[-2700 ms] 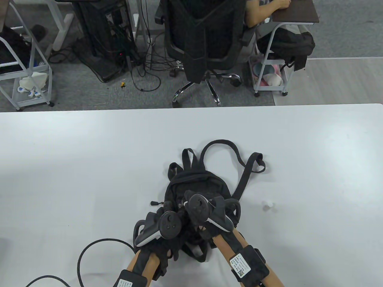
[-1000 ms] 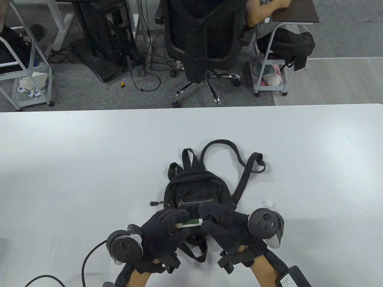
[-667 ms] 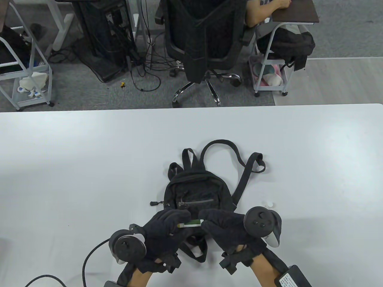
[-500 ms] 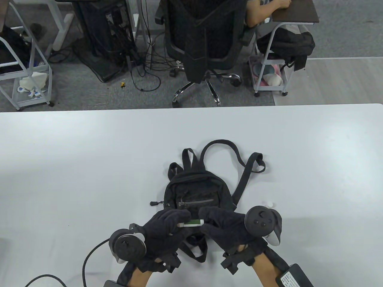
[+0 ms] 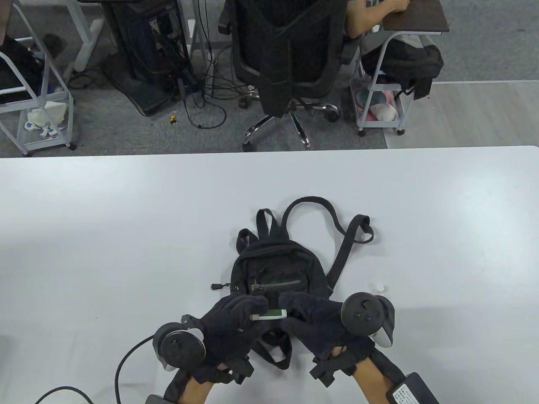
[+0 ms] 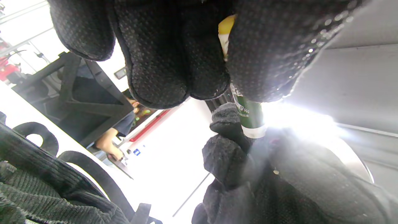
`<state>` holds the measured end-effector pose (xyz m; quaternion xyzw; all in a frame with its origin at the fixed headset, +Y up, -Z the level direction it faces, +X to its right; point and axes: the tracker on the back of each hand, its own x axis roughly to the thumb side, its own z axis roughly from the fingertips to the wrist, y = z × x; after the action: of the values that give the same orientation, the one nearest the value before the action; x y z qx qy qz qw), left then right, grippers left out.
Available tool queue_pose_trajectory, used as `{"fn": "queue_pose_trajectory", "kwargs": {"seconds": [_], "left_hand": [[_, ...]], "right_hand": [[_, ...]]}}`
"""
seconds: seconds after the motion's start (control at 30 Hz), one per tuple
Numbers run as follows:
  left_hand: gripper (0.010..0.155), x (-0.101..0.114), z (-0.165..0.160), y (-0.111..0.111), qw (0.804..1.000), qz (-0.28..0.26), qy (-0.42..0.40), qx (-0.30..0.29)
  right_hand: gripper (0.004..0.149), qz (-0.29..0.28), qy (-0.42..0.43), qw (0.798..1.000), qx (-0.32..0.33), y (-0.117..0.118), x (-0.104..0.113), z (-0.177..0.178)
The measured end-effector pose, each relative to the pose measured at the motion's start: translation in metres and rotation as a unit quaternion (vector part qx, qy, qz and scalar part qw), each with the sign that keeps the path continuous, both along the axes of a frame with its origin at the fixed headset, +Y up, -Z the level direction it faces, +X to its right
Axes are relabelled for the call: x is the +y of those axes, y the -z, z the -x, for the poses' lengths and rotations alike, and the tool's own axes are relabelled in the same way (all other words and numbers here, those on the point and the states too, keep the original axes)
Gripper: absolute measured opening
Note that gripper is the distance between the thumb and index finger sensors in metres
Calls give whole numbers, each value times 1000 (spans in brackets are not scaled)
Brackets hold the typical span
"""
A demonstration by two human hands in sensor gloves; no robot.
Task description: Apply lubricant on backpack
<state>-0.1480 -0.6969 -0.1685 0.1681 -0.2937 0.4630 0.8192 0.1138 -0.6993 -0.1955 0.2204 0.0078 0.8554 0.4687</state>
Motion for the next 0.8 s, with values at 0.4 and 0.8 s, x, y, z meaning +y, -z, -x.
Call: {"fn": "queue_pose_trajectory", "kwargs": {"seconds": [0.4, 0.8], "left_hand": [[53, 0, -1, 0, 1000, -1, 7, -2], [53, -1, -1, 0, 1000, -2, 11, -2]], "right_hand": [[52, 4, -2, 1000, 3, 0, -4, 1], [49, 22, 4, 1000, 14, 3, -9, 1]]}}
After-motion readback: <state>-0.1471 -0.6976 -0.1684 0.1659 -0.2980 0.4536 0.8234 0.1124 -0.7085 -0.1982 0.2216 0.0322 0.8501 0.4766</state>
